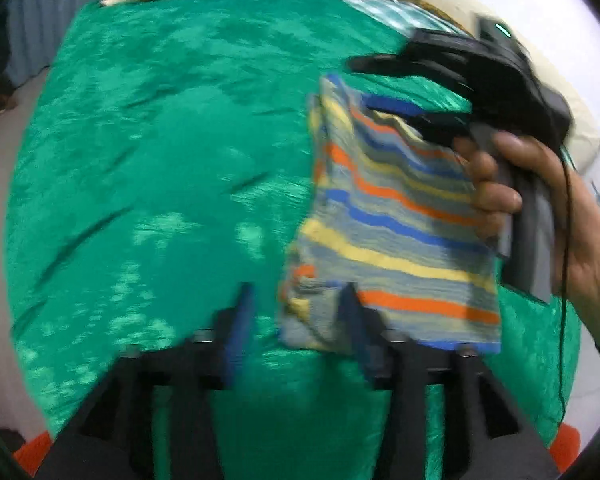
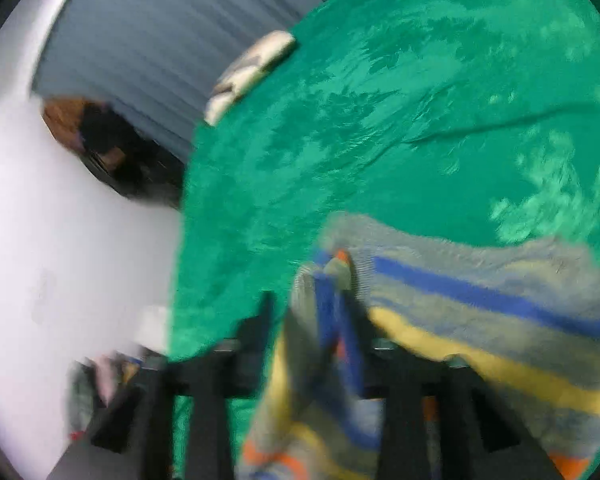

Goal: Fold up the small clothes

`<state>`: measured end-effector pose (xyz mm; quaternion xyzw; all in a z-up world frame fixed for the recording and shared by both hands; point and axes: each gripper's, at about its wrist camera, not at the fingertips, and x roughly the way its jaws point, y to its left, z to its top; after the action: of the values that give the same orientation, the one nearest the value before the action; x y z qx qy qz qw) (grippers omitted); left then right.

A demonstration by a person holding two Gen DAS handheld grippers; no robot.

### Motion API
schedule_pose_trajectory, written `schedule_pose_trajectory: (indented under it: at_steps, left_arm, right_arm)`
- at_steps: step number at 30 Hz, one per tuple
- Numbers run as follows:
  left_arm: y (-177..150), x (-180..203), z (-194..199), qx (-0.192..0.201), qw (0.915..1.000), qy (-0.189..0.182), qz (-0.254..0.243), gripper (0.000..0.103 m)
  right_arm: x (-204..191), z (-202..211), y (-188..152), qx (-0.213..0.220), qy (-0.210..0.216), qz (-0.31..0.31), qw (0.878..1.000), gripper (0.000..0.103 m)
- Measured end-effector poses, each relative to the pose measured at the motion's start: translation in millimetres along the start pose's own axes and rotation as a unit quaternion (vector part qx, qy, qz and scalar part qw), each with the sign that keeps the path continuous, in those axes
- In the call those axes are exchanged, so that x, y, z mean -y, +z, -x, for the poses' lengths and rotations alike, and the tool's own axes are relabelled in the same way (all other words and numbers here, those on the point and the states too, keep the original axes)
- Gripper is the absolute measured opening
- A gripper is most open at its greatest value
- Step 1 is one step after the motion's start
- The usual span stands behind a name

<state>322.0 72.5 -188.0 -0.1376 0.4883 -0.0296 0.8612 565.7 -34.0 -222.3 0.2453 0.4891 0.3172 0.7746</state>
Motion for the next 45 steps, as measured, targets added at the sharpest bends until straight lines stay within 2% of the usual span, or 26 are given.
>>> schedule_pose_trajectory:
  at_steps: [2, 3, 5, 7, 9, 10, 11, 12, 13, 16, 17, 18, 19, 20, 21, 23, 26, 29, 30, 32, 33, 34, 37, 41, 43, 45]
  left_arm:
    - [3, -9, 16, 0.013, 0.9998, 0.003, 0.012, 0.057]
    - [5, -12, 24, 0.022, 0.9996, 0.004, 0.015, 0.057]
    - [10, -12, 39, 0.042, 0.999, -0.001, 0.01, 0.057]
    - [19, -1, 44, 0.053, 0.998, -0.027, -0.02, 0.056]
    - [22, 15, 42, 0.054, 0.9953, -0.059, -0.054, 0.048]
    - [24, 23, 36, 0.051, 0.9932, -0.076, -0.073, 0.046]
    - [25, 28, 30, 0.046, 0.9917, -0.085, -0.084, 0.039]
    - [25, 32, 19, 0.036, 0.9916, -0.084, -0.091, 0.032]
    - [24, 33, 3, 0.017, 0.9928, -0.073, -0.093, 0.028]
    - [18, 24, -28, -0.019, 0.9948, -0.025, -0.097, 0.023]
    - [13, 20, -32, -0.024, 0.9943, -0.011, -0.103, 0.017]
    - [10, 18, -29, -0.024, 0.9938, -0.005, -0.109, 0.014]
    - [9, 15, -22, -0.025, 0.9936, -0.002, -0.11, 0.014]
    - [10, 14, -15, -0.025, 0.9938, -0.003, -0.108, 0.019]
    - [14, 13, -5, -0.018, 0.9943, -0.006, -0.105, 0.03]
    - [25, 17, 6, 0.008, 0.9943, -0.014, -0.105, 0.042]
    - [55, 36, 2, 0.028, 0.9921, -0.039, -0.117, 0.044]
    - [86, 58, -35, 0.017, 0.99, -0.044, -0.133, 0.047]
    - [90, 60, -48, 0.009, 0.9906, -0.036, -0.132, 0.047]
    - [100, 57, -82, -0.01, 0.9927, 0.005, -0.12, 0.044]
    - [102, 50, -96, -0.018, 0.9932, 0.029, -0.111, 0.048]
    - [105, 41, -105, -0.026, 0.995, 0.023, -0.093, 0.049]
    - [101, 29, -86, -0.014, 0.9976, 0.002, -0.068, 0.05]
    - [66, 17, -37, 0.006, 0.9965, -0.015, -0.082, 0.055]
    - [43, 10, -28, 0.005, 0.9963, -0.002, -0.086, 0.056]
    - [18, 1, -33, -0.014, 0.9956, 0.028, -0.089, 0.056]
  right_arm:
    - [1, 20, -1, 0.025, 0.009, -0.002, 1.0, 0.05]
    - [0, 34, -1, 0.036, -0.003, 0.008, 0.999, 0.05]
    - [-2, 62, -4, 0.047, -0.048, 0.047, 0.997, 0.05]
    - [-5, 91, -15, 0.048, -0.107, 0.104, 0.988, 0.05]
    - [-5, 116, -37, 0.037, -0.149, 0.145, 0.977, 0.05]
    - [-6, 126, -49, 0.029, -0.154, 0.157, 0.975, 0.05]
    - [-8, 133, -63, 0.019, -0.151, 0.169, 0.974, 0.05]
    - [-13, 140, -80, 0.008, -0.143, 0.182, 0.973, 0.048]
    - [-15, 145, -95, -0.002, -0.135, 0.192, 0.972, 0.046]
    - [-21, 129, -139, -0.043, -0.092, 0.194, 0.976, 0.042]
    - [-16, 119, -152, -0.059, -0.095, 0.186, 0.976, 0.042]
    - [-6, 103, -166, -0.089, -0.118, 0.174, 0.974, 0.042]
    - [0, 92, -176, -0.107, -0.138, 0.17, 0.97, 0.042]
    - [0, 90, -182, -0.098, -0.147, 0.178, 0.968, 0.041]
    - [-4, 95, -182, -0.083, -0.144, 0.184, 0.969, 0.041]
    - [-9, 107, -170, -0.064, -0.13, 0.169, 0.975, 0.041]
    - [-17, 121, -134, -0.014, -0.155, 0.187, 0.97, 0.041]
    - [-12, 112, -94, 0.003, -0.187, 0.19, 0.964, 0.041]
    - [-6, 104, -80, 0.003, -0.192, 0.185, 0.964, 0.041]
    - [11, 83, -59, -0.005, -0.204, 0.173, 0.964, 0.041]
    - [22, 69, -54, -0.02, -0.208, 0.162, 0.964, 0.042]
    - [32, 55, -51, -0.04, -0.211, 0.151, 0.965, 0.042]
    - [30, 53, -52, -0.026, -0.226, 0.158, 0.961, 0.042]
    - [2, 96, -79, 0.011, -0.216, 0.174, 0.961, 0.042]
    - [-8, 115, -110, 0.01, -0.214, 0.178, 0.96, 0.042]
    - [-11, 119, -148, -0.006, -0.189, 0.169, 0.967, 0.042]
